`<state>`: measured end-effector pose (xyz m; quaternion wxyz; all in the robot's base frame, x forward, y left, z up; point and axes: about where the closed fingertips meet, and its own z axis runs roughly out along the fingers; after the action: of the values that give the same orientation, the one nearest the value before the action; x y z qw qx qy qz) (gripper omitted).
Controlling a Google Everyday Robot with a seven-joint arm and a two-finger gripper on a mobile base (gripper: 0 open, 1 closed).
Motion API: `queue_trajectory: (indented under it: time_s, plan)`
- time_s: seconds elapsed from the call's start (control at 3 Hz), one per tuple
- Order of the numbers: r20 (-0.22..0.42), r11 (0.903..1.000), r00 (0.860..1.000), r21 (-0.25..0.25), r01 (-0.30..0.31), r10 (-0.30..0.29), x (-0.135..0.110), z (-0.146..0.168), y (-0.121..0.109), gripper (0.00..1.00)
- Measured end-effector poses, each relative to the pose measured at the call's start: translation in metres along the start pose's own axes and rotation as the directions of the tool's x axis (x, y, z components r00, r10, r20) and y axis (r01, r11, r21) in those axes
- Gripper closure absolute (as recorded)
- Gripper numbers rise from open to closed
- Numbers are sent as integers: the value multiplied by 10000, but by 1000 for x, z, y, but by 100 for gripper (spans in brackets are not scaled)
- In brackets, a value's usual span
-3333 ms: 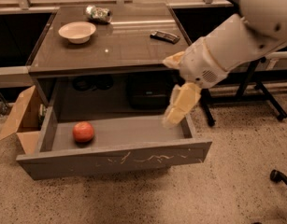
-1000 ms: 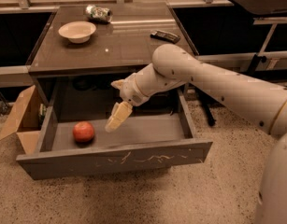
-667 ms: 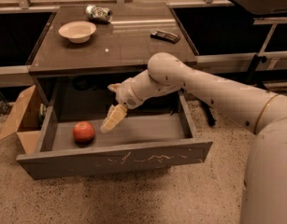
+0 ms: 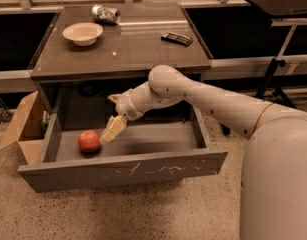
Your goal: Pick apple from top drawer and place on counter
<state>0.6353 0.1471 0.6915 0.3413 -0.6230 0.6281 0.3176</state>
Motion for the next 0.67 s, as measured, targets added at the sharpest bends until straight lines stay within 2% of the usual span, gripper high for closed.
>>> queue_trajectory:
  time_s: [0.67]
  plan:
    - [-274, 9994, 9991, -149, 326, -330, 8, 52, 4, 0]
